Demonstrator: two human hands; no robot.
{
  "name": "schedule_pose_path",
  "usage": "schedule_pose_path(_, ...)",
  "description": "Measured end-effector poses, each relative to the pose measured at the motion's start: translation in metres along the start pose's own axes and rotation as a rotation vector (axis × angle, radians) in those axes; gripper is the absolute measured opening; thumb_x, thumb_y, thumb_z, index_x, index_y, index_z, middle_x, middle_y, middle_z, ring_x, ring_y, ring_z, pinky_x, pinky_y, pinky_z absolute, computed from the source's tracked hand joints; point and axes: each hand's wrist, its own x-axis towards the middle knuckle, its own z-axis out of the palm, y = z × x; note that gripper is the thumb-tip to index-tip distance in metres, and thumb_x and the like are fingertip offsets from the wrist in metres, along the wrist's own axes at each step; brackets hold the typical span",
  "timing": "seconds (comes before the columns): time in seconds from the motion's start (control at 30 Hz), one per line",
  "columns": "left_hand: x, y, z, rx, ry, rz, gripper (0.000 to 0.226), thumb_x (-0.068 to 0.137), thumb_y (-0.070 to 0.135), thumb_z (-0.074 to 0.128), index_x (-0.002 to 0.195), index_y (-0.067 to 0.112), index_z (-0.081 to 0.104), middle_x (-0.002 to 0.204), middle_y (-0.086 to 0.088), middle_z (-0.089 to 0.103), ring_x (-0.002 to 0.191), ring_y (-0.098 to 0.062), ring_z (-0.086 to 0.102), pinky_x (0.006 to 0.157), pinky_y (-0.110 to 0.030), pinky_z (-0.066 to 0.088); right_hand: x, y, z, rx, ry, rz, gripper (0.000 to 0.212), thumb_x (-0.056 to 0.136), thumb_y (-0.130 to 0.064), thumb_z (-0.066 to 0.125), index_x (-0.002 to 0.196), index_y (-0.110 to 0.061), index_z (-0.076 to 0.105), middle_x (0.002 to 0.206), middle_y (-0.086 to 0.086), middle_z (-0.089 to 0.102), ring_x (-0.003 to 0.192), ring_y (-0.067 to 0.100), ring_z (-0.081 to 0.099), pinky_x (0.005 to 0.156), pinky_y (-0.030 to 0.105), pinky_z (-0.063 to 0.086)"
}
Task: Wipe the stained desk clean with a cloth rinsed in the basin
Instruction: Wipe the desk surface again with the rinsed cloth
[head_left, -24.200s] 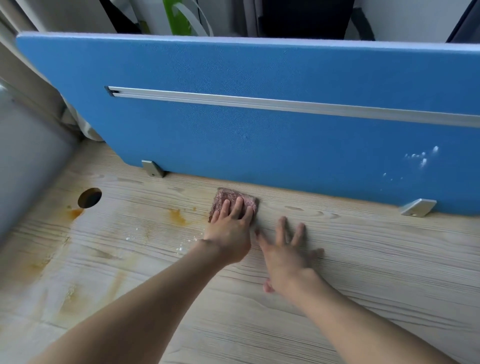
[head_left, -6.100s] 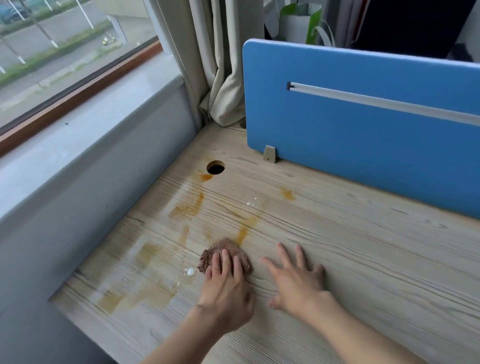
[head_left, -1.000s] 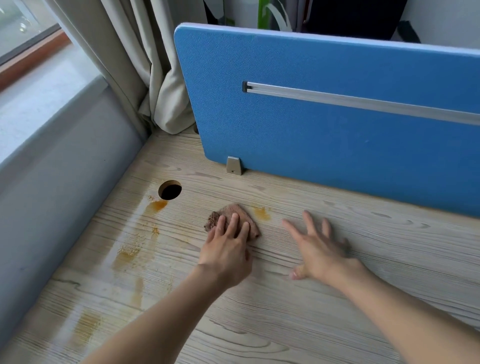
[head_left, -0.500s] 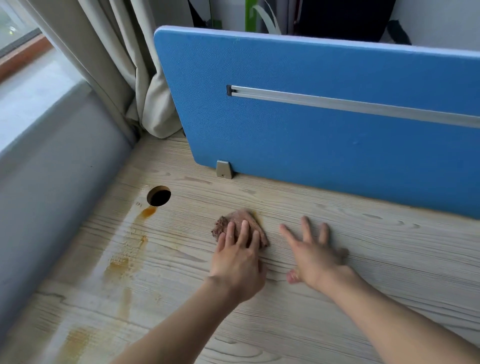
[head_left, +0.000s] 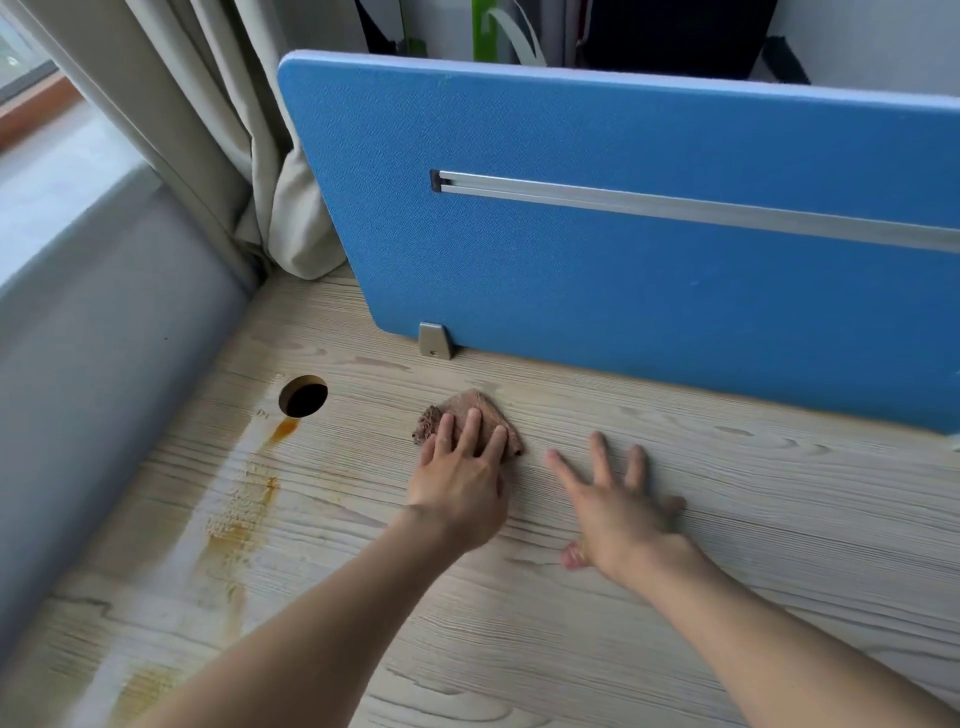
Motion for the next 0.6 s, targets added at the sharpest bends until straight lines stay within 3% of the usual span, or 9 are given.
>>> schedule_pose_path(0.07,0.007,0.011,-0.002,-0.021,0.007,-0.032,0.066,0.1,0.046,0.026,0.159,0.023,0.006,0.167,-0.01,-0.008,0.151,-0.04,-0.011,0.123,-0.05,0.003,0.0,0.001,0.0,0.002,-0.004,0.002,0.111,0.085,-0.041,0.076,0.152,-0.051,-0.012,0.162,0.0,-0.029,0.147,0.047,-0.018,0.101,0.076,0.028)
schedule_pose_path(0.2,-0.001,0.02,0.007,0.038,0.006,0.077,0.067,0.1,0.047,0.026,0.159,0.026,0.004,0.167,-0.007,-0.01,0.151,-0.037,-0.013,0.124,-0.048,0.0,0.001,0.0,-0.001,0.014,-0.012,0.0,0.112,0.084,-0.042,0.077,0.152,-0.051,-0.011,0.162,0.001,-0.029,0.147,0.047,-0.018,0.101,0.076,0.028)
schedule_pose_path(0.37,0.024,0.019,-0.004,-0.029,0.032,-0.03,0.067,0.099,0.042,0.028,0.16,0.025,0.004,0.167,-0.006,-0.009,0.151,-0.038,-0.013,0.123,-0.049,0.001,0.0,0.001,-0.002,0.0,-0.009,-0.012,0.11,0.085,-0.043,0.076,0.153,-0.049,-0.01,0.162,0.002,-0.03,0.147,0.048,-0.018,0.101,0.075,0.028)
schedule_pose_path(0.6,0.03,0.0,-0.007,0.018,0.043,0.046,0.066,0.098,0.044,0.029,0.159,0.031,0.006,0.167,0.0,-0.007,0.153,-0.032,-0.01,0.124,-0.044,0.002,-0.002,0.001,-0.003,0.015,-0.009,-0.026,0.11,0.084,-0.04,0.077,0.153,-0.049,-0.008,0.162,0.003,-0.029,0.147,0.049,-0.018,0.102,0.077,0.026)
